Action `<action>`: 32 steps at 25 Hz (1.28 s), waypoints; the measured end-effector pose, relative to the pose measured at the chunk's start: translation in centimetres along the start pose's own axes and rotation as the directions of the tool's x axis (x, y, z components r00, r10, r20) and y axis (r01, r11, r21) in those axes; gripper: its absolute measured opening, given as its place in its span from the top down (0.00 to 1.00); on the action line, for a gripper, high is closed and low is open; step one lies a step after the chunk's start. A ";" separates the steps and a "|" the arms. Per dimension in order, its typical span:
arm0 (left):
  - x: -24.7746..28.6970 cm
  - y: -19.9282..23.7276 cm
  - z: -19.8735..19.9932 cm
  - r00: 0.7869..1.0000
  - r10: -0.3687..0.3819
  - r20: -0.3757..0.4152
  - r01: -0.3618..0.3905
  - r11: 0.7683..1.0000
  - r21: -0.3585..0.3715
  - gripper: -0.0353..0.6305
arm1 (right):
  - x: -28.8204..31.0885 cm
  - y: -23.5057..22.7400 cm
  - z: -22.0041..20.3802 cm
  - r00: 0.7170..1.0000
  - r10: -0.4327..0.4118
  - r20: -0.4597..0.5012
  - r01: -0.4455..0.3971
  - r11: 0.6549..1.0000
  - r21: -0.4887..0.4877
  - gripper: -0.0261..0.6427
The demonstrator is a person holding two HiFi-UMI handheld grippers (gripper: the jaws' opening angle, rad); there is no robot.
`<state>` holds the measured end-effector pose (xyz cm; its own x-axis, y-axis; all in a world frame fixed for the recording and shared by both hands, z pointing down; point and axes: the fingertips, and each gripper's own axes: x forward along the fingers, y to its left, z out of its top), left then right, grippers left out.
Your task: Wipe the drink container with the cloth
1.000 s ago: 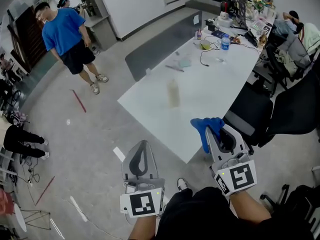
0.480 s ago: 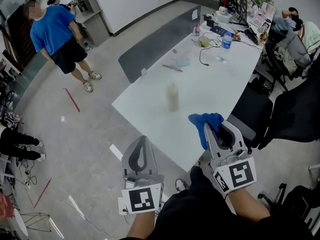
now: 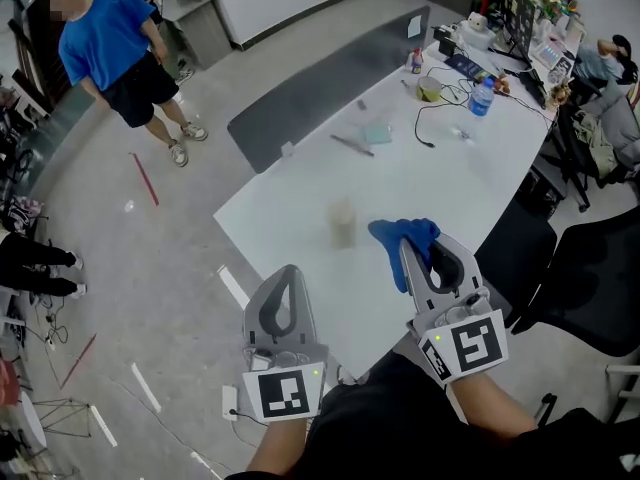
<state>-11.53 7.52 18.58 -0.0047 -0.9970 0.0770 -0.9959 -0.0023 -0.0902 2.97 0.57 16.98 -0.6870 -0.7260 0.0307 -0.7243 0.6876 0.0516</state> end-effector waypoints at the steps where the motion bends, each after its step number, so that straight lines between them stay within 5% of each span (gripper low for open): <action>1: 0.9 -0.3 -0.3 1.000 0.004 -0.011 -0.004 1.000 0.001 0.94 | 0.6 -0.7 -0.3 1.000 0.011 -0.006 -0.011 1.000 0.005 0.87; 9: 6.6 -2.9 -3.6 0.994 -0.038 -0.105 0.036 0.999 -0.019 0.94 | 4.2 -3.7 -4.1 0.995 0.069 -0.069 -0.065 0.996 0.057 0.87; 13: 9.1 -3.9 -5.9 0.977 -0.119 -0.174 0.113 0.993 -0.046 0.70 | 5.7 -4.3 -6.3 0.992 0.071 -0.103 -0.061 0.994 0.090 0.87; 21: 14.3 -4.3 -9.4 0.930 -0.267 -0.252 0.273 0.962 -0.013 0.55 | 7.5 -4.1 -10.7 0.988 0.034 -0.153 -0.012 0.990 0.142 0.87; 24: 15.5 -4.3 -9.3 0.926 -0.295 -0.235 0.302 0.953 -0.007 0.55 | 8.1 -3.5 -11.9 0.987 0.030 -0.155 0.000 0.982 0.191 0.87; 27: 15.8 -4.3 -9.1 0.931 -0.296 -0.213 0.308 0.951 0.025 0.85 | 8.8 -2.8 -12.0 0.993 0.040 -0.115 -0.008 0.964 0.267 0.87; 32: 15.4 -4.6 -9.4 0.929 -0.304 -0.211 0.320 0.946 0.046 0.86 | 10.0 -1.6 -12.0 0.998 0.055 -0.028 -0.040 0.923 0.382 0.87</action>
<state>-7.86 -7.14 29.54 0.2797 -0.9093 0.3082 -0.9396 -0.3251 -0.1066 -2.01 -7.95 29.16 -0.7236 -0.6875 0.0618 -0.6638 0.6686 -0.3351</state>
